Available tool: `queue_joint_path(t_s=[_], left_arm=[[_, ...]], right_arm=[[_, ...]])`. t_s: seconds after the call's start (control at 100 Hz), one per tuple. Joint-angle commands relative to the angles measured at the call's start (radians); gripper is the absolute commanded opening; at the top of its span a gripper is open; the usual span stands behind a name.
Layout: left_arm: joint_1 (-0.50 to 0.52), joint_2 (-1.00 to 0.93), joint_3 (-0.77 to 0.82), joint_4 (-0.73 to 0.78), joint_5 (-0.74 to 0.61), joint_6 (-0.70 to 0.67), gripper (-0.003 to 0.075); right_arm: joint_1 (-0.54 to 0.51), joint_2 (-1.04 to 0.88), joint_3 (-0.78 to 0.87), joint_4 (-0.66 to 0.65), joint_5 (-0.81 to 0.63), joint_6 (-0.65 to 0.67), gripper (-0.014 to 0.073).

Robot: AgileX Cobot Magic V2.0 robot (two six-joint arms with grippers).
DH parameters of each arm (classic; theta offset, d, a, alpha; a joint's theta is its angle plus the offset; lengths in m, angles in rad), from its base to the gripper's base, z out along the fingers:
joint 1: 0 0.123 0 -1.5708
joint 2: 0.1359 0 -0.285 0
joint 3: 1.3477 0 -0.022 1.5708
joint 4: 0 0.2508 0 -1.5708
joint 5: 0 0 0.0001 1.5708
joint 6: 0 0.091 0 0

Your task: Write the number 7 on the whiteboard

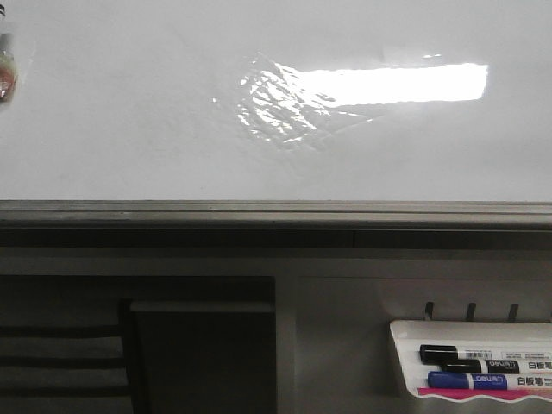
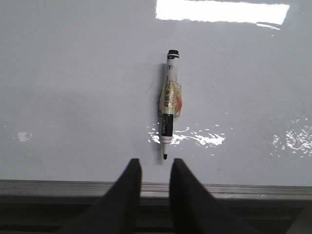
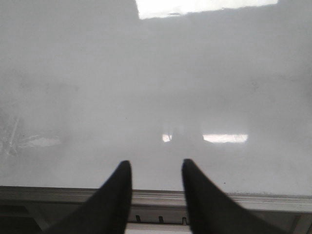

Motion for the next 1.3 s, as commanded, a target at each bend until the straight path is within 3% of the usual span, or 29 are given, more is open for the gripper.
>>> queue_joint_path(t_s=[0.0,0.04,0.13,0.59,0.71,1.02,1.29], left_arm=[[-0.01,0.013,-0.035,0.02,-0.078,-0.001,0.0428],[-0.01,0.013,-0.035,0.02,-0.078,-0.001,0.0529],[-0.01,0.013,-0.035,0.02,-0.078,-0.001,0.0599],[-0.01,0.016,-0.035,-0.059,-0.081,-0.001,0.0599],[-0.01,0.042,-0.035,-0.054,-0.077,0.058,0.0599],[-0.065,0.31,-0.1,-0.052,-0.078,0.161,0.0599],[-0.096,0.592,-0.226,-0.031,-0.08,0.167,0.0599]], right_arm=[[-0.005,0.017,-0.036,0.002,-0.096,-0.006,0.0427],[-0.005,0.017,-0.036,0.002,-0.098,-0.006,0.0469],[-0.005,0.017,-0.036,0.002,-0.098,-0.006,0.0484],[-0.005,0.017,-0.036,0.028,-0.098,-0.006,0.048],[-0.005,0.017,-0.036,0.028,-0.098,-0.006,0.048],[-0.005,0.017,-0.036,0.028,-0.071,-0.006,0.048],[-0.005,0.017,-0.036,0.028,-0.071,-0.006,0.048]])
